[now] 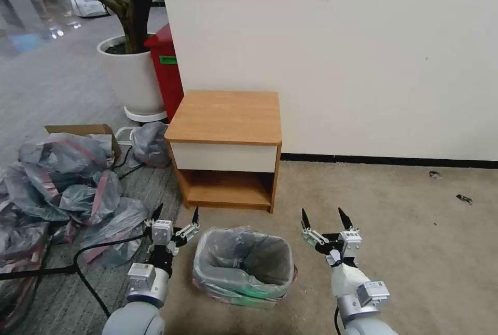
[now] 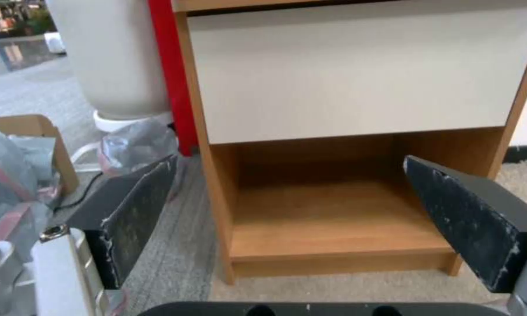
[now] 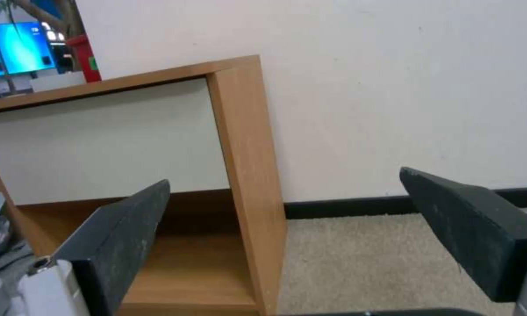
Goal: Pick up the garbage bag from the table and place it over the trash can.
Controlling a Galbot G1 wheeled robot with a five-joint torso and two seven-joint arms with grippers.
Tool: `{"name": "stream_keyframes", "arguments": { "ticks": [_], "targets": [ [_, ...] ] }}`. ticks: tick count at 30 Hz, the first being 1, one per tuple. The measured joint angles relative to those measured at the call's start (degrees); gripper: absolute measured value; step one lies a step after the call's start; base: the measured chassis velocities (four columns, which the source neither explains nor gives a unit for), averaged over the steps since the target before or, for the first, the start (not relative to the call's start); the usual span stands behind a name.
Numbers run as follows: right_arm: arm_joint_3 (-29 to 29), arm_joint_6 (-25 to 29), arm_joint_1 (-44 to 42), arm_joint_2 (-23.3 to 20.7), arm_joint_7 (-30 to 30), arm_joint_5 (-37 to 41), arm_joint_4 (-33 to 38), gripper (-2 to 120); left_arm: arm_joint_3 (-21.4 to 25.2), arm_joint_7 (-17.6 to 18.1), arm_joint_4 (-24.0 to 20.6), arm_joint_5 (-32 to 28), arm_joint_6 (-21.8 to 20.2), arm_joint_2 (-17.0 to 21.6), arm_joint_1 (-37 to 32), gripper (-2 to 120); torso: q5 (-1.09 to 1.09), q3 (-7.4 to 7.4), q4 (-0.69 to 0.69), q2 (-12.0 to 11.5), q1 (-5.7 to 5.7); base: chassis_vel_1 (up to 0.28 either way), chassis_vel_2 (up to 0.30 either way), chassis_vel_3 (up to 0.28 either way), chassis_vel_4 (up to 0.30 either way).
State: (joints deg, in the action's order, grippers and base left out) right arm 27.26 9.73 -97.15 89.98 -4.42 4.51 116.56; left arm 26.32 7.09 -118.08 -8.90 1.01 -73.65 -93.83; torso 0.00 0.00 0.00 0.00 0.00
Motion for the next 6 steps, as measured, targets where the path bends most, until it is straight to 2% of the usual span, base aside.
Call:
{"name": "stream_keyframes", "arguments": {
  "ticks": [6],
  "targets": [
    [0.0,0.0,0.0,0.0,0.0,0.0,0.0,100,0.0,0.0,0.0,0.0,0.0,0.0,0.0,97,0.00,0.00,0.00,0.0,0.00,0.000,0.000,0.000,0.000]
  ]
}}
